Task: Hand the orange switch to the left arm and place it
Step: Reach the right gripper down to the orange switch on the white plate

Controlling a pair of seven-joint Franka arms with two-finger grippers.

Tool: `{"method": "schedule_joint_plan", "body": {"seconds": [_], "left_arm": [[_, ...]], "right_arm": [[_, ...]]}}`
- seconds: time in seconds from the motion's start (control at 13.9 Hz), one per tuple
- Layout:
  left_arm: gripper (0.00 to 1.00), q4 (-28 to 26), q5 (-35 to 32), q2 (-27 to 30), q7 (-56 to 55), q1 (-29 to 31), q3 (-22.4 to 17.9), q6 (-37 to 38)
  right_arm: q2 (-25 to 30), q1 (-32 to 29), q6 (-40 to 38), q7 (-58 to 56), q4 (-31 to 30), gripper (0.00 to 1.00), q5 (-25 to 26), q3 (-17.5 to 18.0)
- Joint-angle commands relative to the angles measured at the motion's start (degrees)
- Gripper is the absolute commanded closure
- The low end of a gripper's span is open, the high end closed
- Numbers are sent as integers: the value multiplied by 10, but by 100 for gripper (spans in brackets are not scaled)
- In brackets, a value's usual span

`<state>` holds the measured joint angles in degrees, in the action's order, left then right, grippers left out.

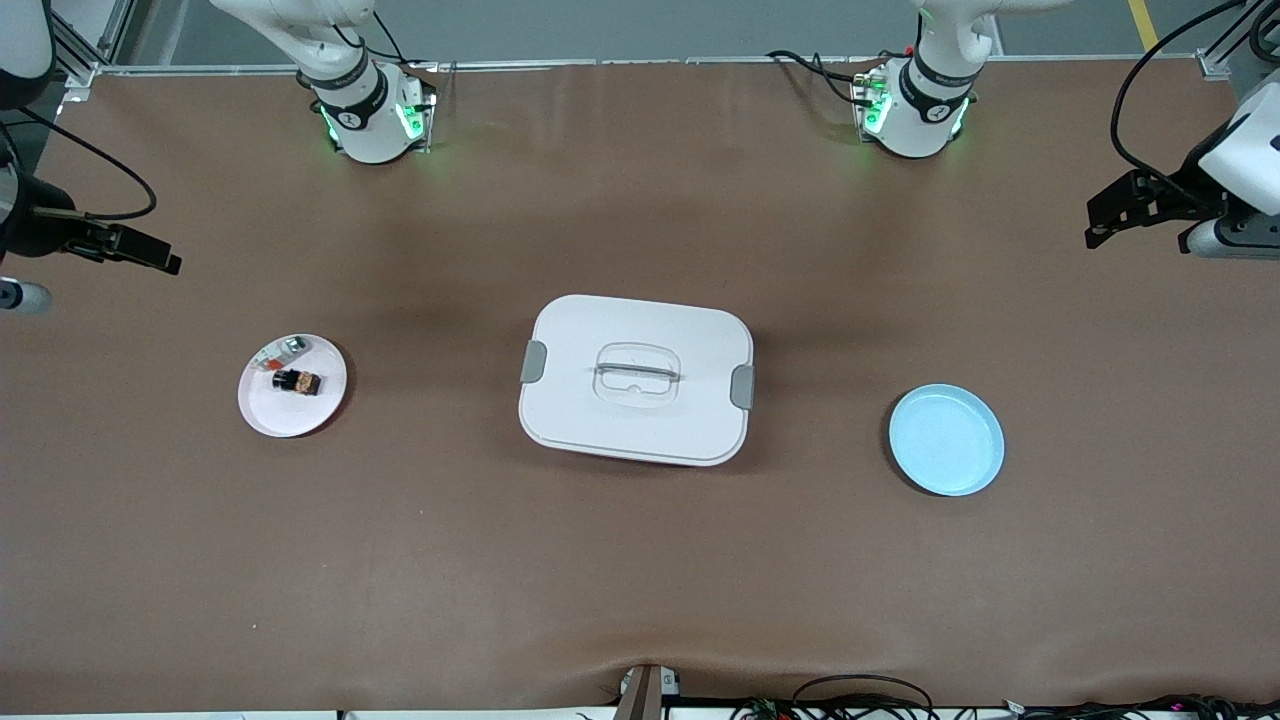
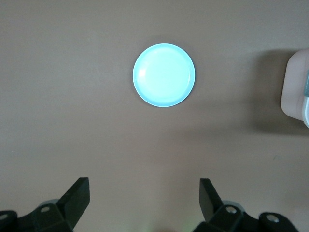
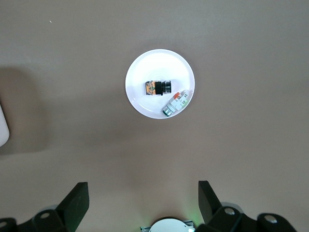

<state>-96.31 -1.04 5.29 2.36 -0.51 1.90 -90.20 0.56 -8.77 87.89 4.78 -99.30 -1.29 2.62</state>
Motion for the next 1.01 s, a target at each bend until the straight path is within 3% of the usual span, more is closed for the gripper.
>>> {"method": "schedule_joint_plan", "body": {"seconds": [0.0,0.72,0.94], "left_arm": [[0,16,-5,-8,10,2,0,11],[0,16,-5,-7,10,1,0,11],[0,16,-5,-7,10,1,0,11]], "right_arm": [[-43,-6,-10,-7,46,0,5,5],[-85,13,2,2,42,0,-3,5],[-99,23,65,1,7,0,5,5]]}}
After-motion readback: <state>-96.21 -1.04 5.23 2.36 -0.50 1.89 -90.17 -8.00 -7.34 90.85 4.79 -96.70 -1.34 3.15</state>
